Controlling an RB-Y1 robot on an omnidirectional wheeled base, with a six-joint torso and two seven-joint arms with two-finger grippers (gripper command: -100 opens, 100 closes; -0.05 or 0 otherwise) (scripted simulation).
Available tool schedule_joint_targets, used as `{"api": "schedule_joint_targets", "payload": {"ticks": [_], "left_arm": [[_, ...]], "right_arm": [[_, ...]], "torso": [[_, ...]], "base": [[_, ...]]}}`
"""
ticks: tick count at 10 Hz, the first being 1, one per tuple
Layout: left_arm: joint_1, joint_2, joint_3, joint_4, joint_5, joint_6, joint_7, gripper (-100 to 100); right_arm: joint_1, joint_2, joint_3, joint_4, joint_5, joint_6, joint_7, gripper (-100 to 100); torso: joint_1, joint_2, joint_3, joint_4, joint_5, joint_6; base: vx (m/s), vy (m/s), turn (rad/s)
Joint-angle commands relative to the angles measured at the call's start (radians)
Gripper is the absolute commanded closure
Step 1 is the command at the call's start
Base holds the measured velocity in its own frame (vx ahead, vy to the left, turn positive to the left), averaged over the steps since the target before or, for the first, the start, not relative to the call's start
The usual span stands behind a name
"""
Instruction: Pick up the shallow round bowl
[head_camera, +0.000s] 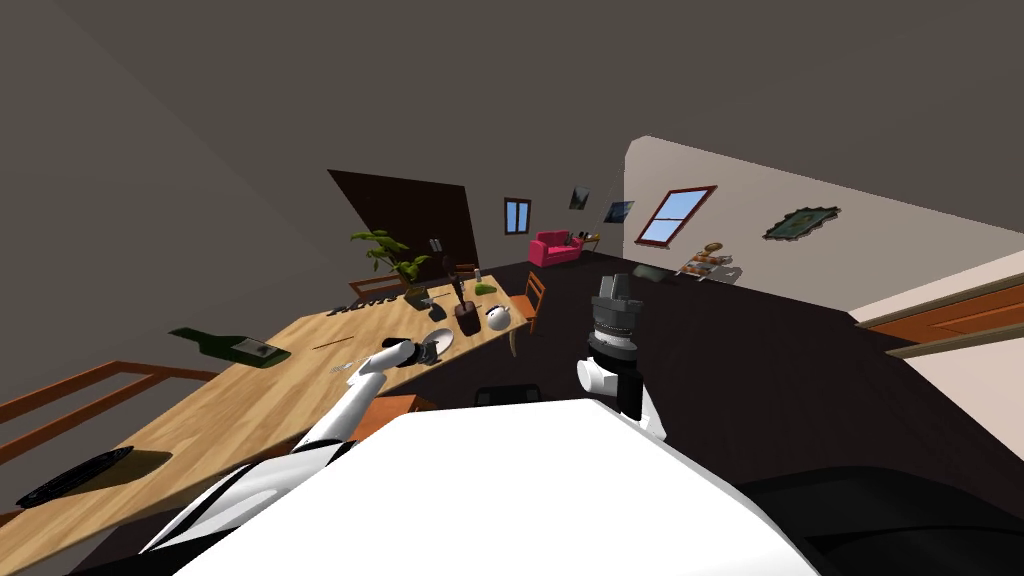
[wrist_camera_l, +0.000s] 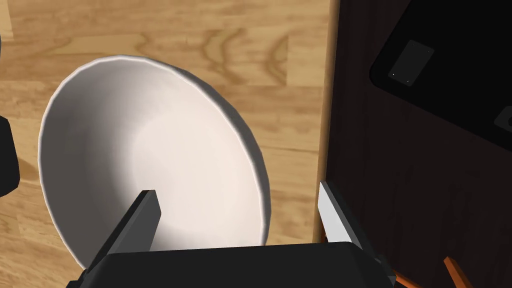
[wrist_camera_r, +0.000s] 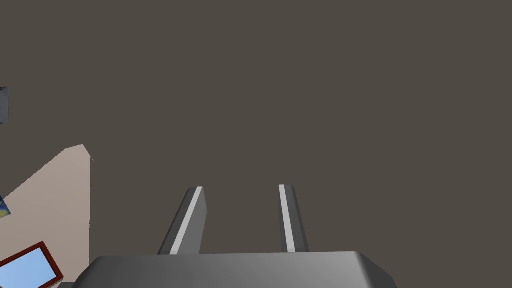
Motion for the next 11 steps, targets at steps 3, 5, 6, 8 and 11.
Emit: {"api": "schedule_joint_targets", "payload": {"ticks": [3, 5, 6, 8, 11], "left_arm": [[0.0, -0.001, 0.0, 0.001, -0.001, -0.003, 0.0, 100], [0.0, -0.001, 0.0, 0.001, -0.001, -0.003, 0.001, 100], [0.0, -0.002, 0.0, 0.002, 0.0, -0.003, 0.001, 100], [0.007, 0.016, 0.005, -0.027, 0.009, 0.02, 0.007, 100], [0.006, 0.022, 0.006, -0.031, 0.013, 0.027, 0.008, 0]], "right_arm": [[0.0, 0.0, 0.0, 0.0, 0.0, 0.0, 0.0, 0], [0.0, 0.0, 0.0, 0.0, 0.0, 0.0, 0.0, 0], [0.0, 0.0, 0.0, 0.0, 0.0, 0.0, 0.0, 0], [0.0, 0.0, 0.0, 0.0, 0.0, 0.0, 0.0, 0], [0.0, 0.0, 0.0, 0.0, 0.0, 0.0, 0.0, 0]], "torso": [[-0.002, 0.002, 0.001, 0.0, 0.0, 0.0], [-0.002, 0.002, 0.001, 0.0, -0.001, 0.0], [-0.003, 0.002, 0.001, 0.001, -0.001, 0.0], [-0.003, 0.002, 0.002, 0.001, -0.001, 0.001], [-0.005, 0.005, 0.003, 0.002, -0.002, 0.001]], "base": [[0.005, 0.007, -0.004], [0.0, 0.0, 0.0], [0.0, 0.0, 0.0], [-0.005, -0.008, 0.02], [-0.019, -0.015, 0.021]]}}
